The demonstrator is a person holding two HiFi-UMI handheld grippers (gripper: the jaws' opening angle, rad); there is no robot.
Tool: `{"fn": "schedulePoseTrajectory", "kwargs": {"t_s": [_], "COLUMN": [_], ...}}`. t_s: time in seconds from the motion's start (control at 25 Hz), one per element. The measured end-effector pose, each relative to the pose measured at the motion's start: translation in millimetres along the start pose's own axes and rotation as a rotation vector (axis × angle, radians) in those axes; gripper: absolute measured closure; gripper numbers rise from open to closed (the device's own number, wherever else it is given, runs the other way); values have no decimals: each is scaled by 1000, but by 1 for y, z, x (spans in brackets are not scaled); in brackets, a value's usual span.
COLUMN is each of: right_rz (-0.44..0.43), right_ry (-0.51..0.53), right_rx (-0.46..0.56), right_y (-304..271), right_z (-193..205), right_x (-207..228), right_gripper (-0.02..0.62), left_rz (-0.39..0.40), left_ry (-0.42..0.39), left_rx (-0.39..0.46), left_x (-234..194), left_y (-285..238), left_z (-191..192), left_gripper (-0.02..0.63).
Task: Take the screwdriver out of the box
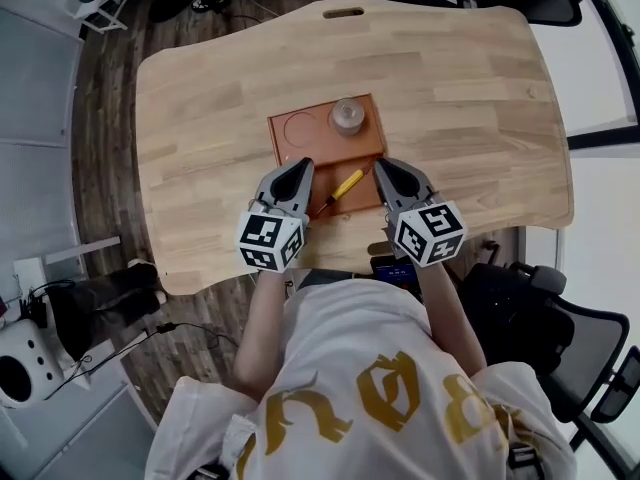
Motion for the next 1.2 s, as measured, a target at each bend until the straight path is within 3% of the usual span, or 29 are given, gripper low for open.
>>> {"fn": "schedulePoseTrajectory", "kwargs": {"t_s": [0.4, 0.76, 1.2], "right_rz": [-4, -22, 3], "right_ry": [20, 36, 47], "right_rx": [-63, -118, -236], "right_y": [-1, -6, -7], "right_z": [-2, 4, 31], "right_x": [17, 22, 33], "right_gripper": [584, 584, 584], "left_rz": [8, 31, 138], "left_ry": [20, -21, -18], "left_rx": [-93, -174, -423], "left_x": [7, 13, 21], "left_y": [-19, -27, -52], "left_z": [4, 12, 54], "left_gripper": [595, 594, 594]}}
Point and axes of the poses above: the fingertips, and each gripper's own axes: y backward along the fingers, x to its right, z out of its underside, the point moved 10 cm from there along y, backward along the fingers, and after that the axes turned 8 degrees about -z, right-handed, at the moved point
